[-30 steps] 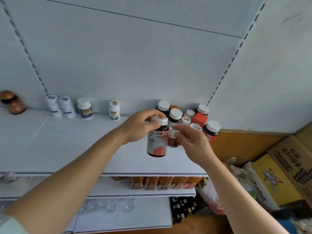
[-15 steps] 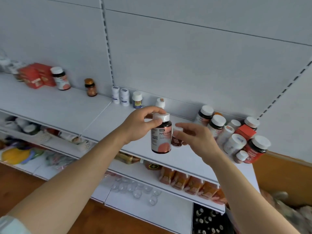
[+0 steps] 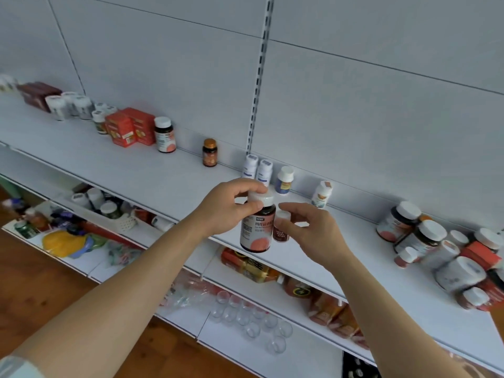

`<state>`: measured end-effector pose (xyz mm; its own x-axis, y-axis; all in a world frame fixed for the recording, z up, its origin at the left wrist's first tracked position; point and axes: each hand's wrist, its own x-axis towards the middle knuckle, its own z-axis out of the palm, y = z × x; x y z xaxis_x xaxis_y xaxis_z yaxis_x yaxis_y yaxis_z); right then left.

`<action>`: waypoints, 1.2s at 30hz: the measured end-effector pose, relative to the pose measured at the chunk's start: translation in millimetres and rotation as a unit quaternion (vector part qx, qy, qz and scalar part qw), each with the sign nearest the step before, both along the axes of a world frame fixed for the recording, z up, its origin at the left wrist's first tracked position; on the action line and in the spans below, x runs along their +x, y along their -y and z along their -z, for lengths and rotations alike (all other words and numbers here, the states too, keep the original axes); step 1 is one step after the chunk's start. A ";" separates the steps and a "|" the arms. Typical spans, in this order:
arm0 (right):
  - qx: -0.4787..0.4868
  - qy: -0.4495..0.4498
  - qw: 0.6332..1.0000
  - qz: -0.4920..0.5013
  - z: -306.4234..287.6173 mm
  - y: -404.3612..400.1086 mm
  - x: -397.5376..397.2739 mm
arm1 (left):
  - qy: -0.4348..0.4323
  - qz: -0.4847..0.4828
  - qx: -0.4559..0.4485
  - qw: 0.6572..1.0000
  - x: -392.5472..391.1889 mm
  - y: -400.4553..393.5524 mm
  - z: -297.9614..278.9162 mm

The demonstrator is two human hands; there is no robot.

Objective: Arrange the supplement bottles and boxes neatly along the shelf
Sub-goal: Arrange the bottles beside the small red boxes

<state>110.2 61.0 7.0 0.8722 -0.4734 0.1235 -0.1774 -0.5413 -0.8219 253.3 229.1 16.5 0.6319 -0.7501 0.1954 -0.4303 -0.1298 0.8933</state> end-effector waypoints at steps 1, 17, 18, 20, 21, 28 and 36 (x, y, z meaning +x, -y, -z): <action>-0.004 0.005 1.000 -0.001 -0.3 -10.0 9.9 | 0.007 -0.001 0.002 1.000 11.4 -8.2 1.2; -0.064 0.059 0.992 -0.087 16.0 -87.4 204.8 | -0.010 -0.066 0.010 0.998 189.8 -89.3 15.7; -0.065 0.060 0.992 -0.091 18.2 -88.2 219.0 | -0.008 -0.075 0.017 0.997 201.2 -90.8 16.0; -0.062 0.063 0.991 -0.098 22.5 -89.4 245.9 | -0.004 -0.086 0.034 0.996 225.1 -93.1 15.6; -0.057 0.063 0.991 -0.101 23.5 -90.2 257.9 | -0.001 -0.090 0.042 0.995 236.1 -94.6 14.4; -0.091 0.047 0.990 -0.094 24.8 -90.4 322.7 | 0.024 -0.080 0.070 0.994 311.0 -99.7 11.9; -0.138 -0.007 0.990 0.005 35.9 -102.5 371.3 | 0.094 0.021 0.101 0.990 407.2 -76.0 1.0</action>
<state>481.5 163.5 -28.9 0.8699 -0.4328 0.2366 -0.1954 -0.7428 -0.6403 660.5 305.1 15.6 0.5666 -0.8103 0.1499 -0.5947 -0.2762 0.7550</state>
